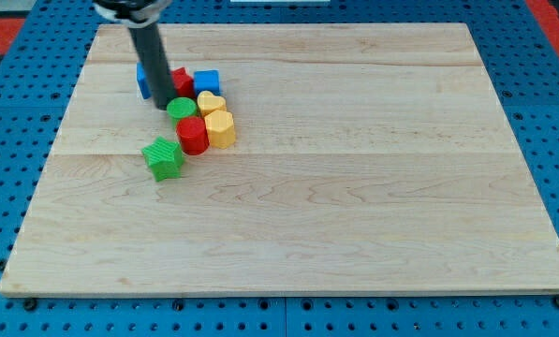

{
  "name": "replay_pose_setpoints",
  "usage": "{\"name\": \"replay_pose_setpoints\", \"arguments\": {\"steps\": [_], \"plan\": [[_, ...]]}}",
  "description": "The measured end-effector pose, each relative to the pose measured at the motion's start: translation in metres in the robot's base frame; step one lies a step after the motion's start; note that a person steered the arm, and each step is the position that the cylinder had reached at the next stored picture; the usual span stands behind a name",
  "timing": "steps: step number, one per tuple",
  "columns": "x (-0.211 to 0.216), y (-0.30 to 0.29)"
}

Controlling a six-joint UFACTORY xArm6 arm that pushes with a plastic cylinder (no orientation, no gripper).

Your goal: Slide the blue triangle close to the red star

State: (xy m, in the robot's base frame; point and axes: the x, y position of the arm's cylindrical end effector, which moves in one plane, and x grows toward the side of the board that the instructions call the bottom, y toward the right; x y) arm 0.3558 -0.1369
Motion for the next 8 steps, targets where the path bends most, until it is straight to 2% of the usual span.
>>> {"name": "replay_pose_setpoints", "arguments": {"steps": [1,2,5,6,7,8], "plan": [[-0.008,0.040],[0.007,0.039],[0.001,-0.166],[-0.046,-0.142],[-0.061,-0.102],[-0.057,-0.070]]}}
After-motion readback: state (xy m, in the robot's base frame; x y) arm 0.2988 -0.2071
